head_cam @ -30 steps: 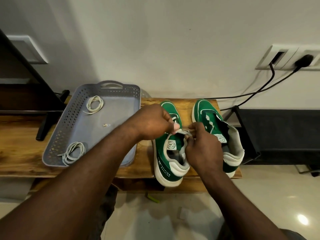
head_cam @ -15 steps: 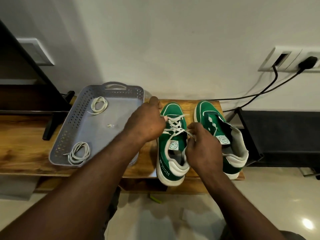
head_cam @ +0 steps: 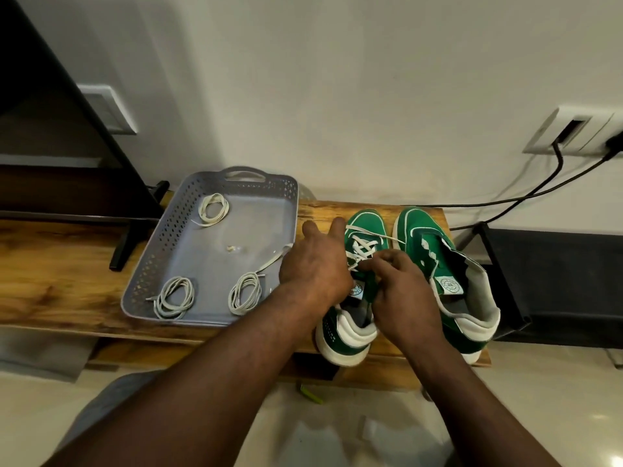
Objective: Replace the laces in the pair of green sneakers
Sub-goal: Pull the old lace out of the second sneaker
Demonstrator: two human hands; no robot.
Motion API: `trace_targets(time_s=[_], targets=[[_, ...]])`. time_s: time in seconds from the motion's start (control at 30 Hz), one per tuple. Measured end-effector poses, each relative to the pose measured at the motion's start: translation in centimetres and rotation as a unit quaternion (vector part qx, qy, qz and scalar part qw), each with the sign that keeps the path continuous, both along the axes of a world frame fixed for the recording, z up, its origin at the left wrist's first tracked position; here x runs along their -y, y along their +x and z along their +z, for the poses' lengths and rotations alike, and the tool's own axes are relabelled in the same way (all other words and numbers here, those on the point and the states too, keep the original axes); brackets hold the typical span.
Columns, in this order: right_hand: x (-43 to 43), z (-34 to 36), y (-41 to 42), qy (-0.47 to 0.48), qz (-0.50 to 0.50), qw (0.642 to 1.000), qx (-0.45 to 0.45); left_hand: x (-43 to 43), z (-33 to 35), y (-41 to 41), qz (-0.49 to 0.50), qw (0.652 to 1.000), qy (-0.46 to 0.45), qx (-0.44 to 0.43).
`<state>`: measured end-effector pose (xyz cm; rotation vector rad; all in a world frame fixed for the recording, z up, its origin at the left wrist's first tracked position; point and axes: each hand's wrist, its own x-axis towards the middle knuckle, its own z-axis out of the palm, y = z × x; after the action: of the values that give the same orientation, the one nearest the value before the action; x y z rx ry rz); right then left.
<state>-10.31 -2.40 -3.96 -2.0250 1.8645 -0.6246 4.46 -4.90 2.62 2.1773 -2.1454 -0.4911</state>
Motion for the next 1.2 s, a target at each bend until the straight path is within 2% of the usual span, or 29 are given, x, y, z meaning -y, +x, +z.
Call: trace_targets(time_s=[0.17,0.37,0.47,0.53,0.63,0.7,0.8,0.93,1.0,1.03,1.07,1.13,1.17,1.2], targets=[[0.0,-0.3,-0.6,-0.010,-0.015,1.000,-0.009,0.6,-0.3,0.7,0.035,0.989,0.025,-0.143],[0.5,-1.0,-0.4,-0.018,0.005,1.000,0.022,0.7,-1.2,0.3,0.016,0.991,-0.033,-0.128],[0.5,-1.2,-0.5,-0.034,0.004,0.998,0.044,0.9,-1.4,0.4,0.035,0.989,-0.025,-0.140],[0.4,-1.2,-0.5,-0.054,0.001,0.995,0.084,1.3,-1.4,0.8,0.084,0.983,0.001,-0.161],[0.1,-0.4,-0.7,-0.032,-0.055,0.976,0.210,1.7,-1.6,1.2,0.134,0.967,0.059,-0.208],[0.1,-0.2,-0.7,-0.033,-0.069,0.981,0.177,1.7,-1.8,0.9,0.131,0.961,0.080,-0.230],[0.0,-0.5,-0.1,-0.021,-0.039,0.997,0.065,1.6,-2.0,0.6,0.102,0.964,0.081,-0.232],[0.3,-0.6,-0.1,-0.005,-0.031,0.998,0.063,1.5,-1.6,0.9,0.085,0.962,0.090,-0.244],[0.5,-0.6,-0.3,-0.025,-0.025,0.990,0.135,1.5,-1.5,1.1,0.090,0.958,0.095,-0.256],[0.4,-0.4,-0.3,-0.030,-0.016,0.973,0.226,1.5,-1.5,1.1,0.093,0.956,0.097,-0.259],[0.3,0.1,-0.3,-0.030,-0.002,0.938,0.344,1.5,-1.5,1.2,0.095,0.956,0.098,-0.260],[-0.2,1.4,-0.3,-0.019,0.013,0.841,0.541,1.6,-1.5,1.2,0.092,0.958,0.102,-0.251],[-0.2,1.7,-0.4,-0.015,0.003,0.817,0.576,1.6,-1.4,1.1,0.088,0.959,0.105,-0.247],[-0.3,2.0,-0.4,-0.014,-0.018,0.821,0.570,1.5,-1.4,1.1,0.083,0.960,0.108,-0.244]])
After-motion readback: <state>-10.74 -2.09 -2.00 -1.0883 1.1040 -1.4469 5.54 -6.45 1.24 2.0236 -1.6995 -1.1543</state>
